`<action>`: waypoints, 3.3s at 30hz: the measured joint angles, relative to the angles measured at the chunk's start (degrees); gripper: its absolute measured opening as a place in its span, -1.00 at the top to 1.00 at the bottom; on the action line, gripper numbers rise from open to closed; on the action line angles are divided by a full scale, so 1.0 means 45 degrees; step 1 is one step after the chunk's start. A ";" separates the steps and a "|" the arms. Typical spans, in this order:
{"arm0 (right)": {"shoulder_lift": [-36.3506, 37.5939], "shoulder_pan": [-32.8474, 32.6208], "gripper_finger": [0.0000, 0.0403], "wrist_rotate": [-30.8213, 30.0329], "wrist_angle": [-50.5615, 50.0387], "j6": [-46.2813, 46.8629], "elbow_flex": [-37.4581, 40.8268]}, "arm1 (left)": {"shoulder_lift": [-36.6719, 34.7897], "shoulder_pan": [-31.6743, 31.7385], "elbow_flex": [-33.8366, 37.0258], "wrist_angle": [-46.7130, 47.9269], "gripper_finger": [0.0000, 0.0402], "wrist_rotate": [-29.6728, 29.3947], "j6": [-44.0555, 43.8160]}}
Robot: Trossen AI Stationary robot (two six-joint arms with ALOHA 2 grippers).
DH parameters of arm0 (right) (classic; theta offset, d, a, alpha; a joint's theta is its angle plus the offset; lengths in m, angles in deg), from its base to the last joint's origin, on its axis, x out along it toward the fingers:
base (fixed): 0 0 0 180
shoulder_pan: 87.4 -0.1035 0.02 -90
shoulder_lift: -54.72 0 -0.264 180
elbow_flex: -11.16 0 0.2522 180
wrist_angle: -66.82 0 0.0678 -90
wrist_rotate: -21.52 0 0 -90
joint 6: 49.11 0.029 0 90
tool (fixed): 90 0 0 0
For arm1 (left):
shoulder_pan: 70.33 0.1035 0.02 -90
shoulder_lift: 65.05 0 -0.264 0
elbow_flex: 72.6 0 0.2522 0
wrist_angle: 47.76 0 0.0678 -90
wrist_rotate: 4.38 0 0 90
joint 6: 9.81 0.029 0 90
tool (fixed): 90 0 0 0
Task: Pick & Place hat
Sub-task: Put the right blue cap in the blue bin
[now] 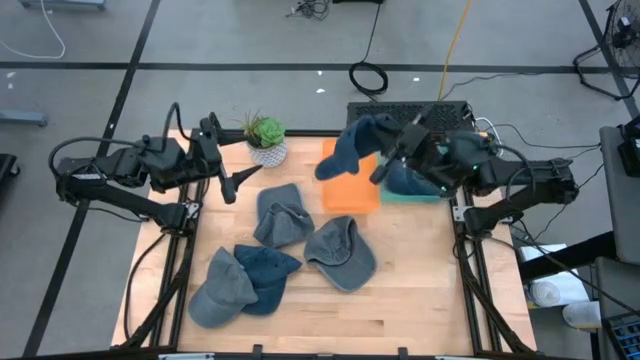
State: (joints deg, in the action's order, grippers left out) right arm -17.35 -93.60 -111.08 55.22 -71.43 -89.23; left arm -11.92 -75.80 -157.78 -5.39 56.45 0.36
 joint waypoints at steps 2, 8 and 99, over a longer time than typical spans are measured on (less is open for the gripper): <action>-0.0079 0.0269 0.95 0.0526 0.1022 -0.0008 0.0001 | 0.0000 -0.0002 0.0000 -0.0471 -0.69 0.0001 0.0603; -0.0745 0.1002 0.95 0.2313 0.4408 0.0040 0.0000 | 0.0000 -0.0002 0.0000 -0.1965 -0.69 0.0003 0.2105; -0.2151 0.2270 0.82 0.4879 0.8984 0.5814 0.0005 | 0.4222 -0.0228 0.0000 -0.9424 0.94 -0.0253 0.5731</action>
State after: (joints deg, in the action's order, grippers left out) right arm -27.03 -83.39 -89.12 95.65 -45.27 -89.21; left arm 7.08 -76.83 -157.78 -47.80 55.31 26.15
